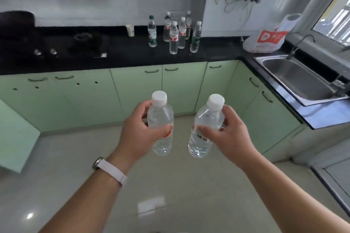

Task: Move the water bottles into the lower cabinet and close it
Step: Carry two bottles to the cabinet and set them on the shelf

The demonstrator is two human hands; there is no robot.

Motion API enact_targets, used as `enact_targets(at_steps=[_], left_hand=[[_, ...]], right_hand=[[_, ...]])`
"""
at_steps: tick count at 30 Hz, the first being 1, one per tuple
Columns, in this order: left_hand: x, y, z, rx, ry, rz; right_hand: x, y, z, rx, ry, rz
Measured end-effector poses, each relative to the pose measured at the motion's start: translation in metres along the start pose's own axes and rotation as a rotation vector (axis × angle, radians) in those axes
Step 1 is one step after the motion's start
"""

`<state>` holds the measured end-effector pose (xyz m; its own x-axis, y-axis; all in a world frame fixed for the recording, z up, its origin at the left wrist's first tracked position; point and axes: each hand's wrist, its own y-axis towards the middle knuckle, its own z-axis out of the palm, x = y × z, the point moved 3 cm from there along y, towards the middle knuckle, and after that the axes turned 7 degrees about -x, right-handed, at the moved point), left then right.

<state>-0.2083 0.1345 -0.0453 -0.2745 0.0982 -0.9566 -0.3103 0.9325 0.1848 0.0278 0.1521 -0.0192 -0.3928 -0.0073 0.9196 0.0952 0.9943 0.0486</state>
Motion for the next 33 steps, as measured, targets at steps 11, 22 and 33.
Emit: enact_targets(at_steps=[11,22,33], left_hand=[[0.042,-0.013,-0.124,-0.333,0.098,-0.107],[0.076,0.024,-0.179,-0.567,0.175,-0.282],[0.072,0.091,-0.196,-0.808,0.308,-0.351]], right_hand=[[0.043,0.012,0.131,0.326,-0.053,-0.107],[0.056,0.080,0.253,0.582,-0.037,-0.184],[0.090,0.172,0.347,0.806,0.014,-0.301]])
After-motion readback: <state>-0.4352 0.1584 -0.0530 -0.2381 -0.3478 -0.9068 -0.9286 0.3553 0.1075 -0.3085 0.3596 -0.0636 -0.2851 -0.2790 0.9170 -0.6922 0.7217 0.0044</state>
